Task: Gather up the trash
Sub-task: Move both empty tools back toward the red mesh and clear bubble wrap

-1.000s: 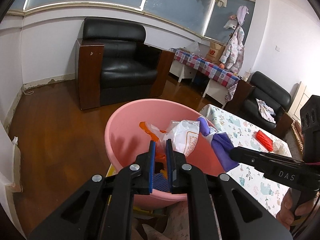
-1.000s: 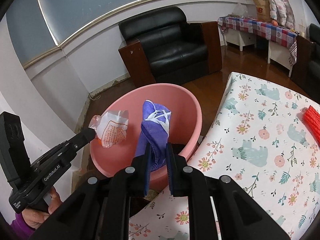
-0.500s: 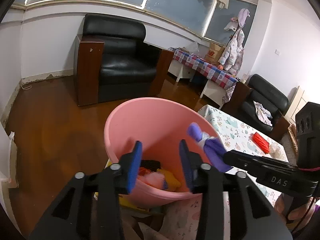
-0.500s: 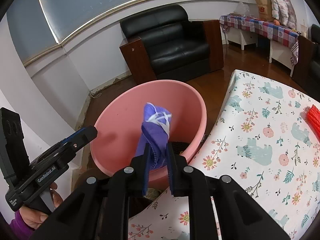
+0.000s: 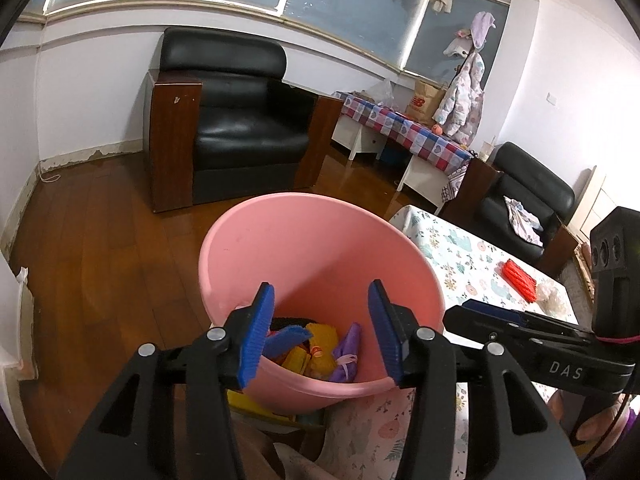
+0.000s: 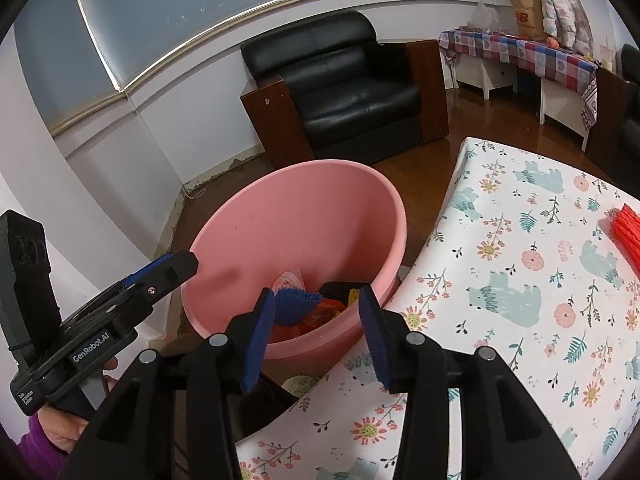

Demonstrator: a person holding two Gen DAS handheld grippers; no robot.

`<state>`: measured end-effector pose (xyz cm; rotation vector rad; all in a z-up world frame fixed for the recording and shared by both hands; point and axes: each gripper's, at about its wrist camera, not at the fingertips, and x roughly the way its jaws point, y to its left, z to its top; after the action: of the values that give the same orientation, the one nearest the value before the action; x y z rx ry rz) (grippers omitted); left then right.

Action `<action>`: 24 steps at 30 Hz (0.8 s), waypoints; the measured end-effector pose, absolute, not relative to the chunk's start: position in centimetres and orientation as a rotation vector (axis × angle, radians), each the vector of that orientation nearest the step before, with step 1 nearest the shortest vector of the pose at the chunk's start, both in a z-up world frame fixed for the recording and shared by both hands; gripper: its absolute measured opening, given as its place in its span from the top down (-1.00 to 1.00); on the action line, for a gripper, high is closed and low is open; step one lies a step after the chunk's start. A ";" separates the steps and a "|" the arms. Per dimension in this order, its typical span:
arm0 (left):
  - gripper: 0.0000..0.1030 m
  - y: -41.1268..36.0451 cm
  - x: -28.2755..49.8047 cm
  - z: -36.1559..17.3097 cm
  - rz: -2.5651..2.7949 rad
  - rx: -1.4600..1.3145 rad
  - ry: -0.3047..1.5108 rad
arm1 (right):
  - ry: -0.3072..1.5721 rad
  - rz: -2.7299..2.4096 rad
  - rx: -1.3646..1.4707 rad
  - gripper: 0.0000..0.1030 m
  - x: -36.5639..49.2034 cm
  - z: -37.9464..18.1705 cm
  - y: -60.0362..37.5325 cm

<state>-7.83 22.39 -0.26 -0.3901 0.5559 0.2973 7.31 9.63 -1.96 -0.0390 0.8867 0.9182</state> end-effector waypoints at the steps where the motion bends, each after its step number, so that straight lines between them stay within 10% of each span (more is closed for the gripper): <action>1: 0.04 22.3 -7.8 -0.2 0.295 -0.388 0.557 | 0.887 0.917 -0.036 0.15 7.3 -1.9 9.4; 24: 0.04 19.3 -6.4 1.2 0.258 -0.327 0.581 | 0.890 0.829 0.071 0.08 8.8 -2.0 2.9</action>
<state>-6.44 19.28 1.18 -0.3274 0.5806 0.2582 8.82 2.92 -2.03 0.0709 0.8895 0.8289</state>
